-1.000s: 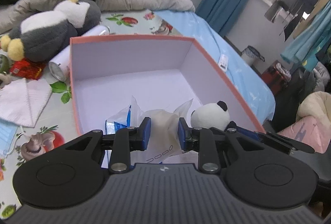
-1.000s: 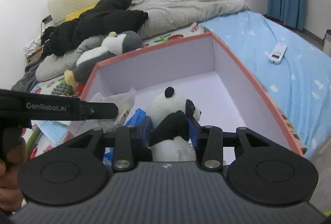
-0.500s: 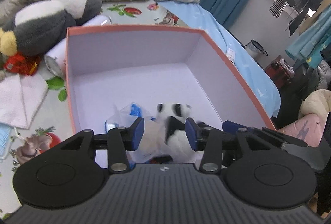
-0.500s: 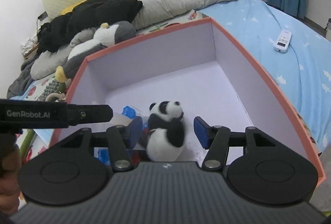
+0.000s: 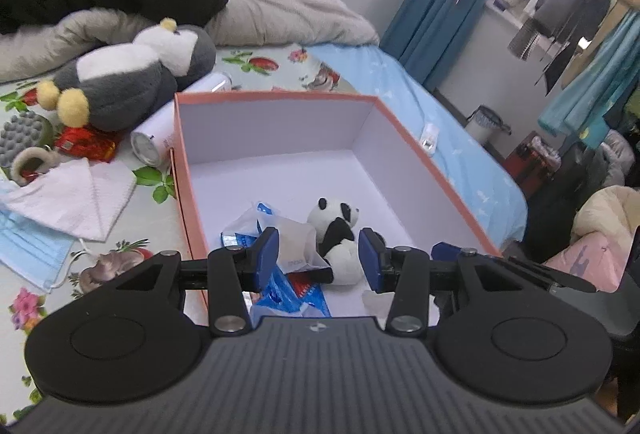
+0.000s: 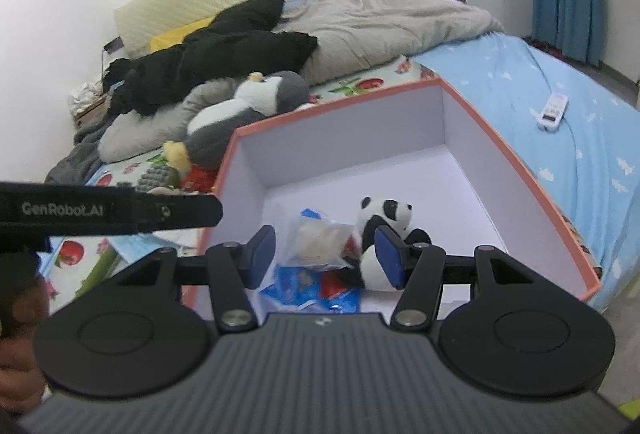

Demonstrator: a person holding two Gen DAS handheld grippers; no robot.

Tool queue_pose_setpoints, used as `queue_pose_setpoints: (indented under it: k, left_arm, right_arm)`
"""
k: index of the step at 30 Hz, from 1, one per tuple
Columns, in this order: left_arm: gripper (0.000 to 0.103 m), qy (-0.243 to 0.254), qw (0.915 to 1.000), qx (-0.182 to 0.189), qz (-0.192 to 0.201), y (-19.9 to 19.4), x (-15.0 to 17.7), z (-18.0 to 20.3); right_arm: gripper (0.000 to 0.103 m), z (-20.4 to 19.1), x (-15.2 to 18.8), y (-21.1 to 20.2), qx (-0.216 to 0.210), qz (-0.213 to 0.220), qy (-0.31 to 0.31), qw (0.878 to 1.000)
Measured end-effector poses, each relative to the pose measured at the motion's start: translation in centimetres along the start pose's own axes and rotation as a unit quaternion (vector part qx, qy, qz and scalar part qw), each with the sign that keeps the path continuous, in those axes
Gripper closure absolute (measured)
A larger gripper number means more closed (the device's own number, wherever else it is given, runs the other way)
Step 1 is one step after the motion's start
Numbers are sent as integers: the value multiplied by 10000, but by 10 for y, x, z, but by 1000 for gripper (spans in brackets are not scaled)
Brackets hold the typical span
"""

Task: Organize soft objects
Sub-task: 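Open the right gripper to drop the panda into the box while the left releases the bag, then move both grippers back toward the blue face mask and white towel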

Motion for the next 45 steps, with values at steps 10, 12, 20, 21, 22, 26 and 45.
queue_pose_setpoints:
  k: [10,12,20,21,22,26,45]
  left_arm:
    - [53,118,9991,-27,401,-83,26,-3]
    - [53,27,9990,-20,454,-94,29,-7]
    - [53,107,9973,-24,731,-138,43,-4]
    - [53,110,9970,-30,763,-144,48,-2]
    - [53,95,9969,-42,775,-149,54,-1]
    - [53,-18,9966,-88,822,-170,74,-2]
    - [53,-435,9887,-909,1113,-244,123,-52]
  right_arm:
    - [45,-33,22,-48,-39,188,35,9998]
    - [45,-37,24,-55,-41,216,110,9997]
    - [45,-53,31,-86,-20,383,-13,9993]
    - [45,-55,33,-91,-18,407,-9,9992]
    - [45,-58,35,-94,-11,418,-18,9991]
    - [45,-71,47,-108,-122,395,-52,9991]
    - [45,-139,69,-116,-737,246,-544,9955]
Point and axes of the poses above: each gripper's, at about its wrist camera, not at the fingertips, and y roughly the way its jaws point, z to its right, x to its underside, the point moved 7 cm from there along y, roughly the way its jaws point, and after that the axes turned 1 degree about -x, right-handed, at the moved point
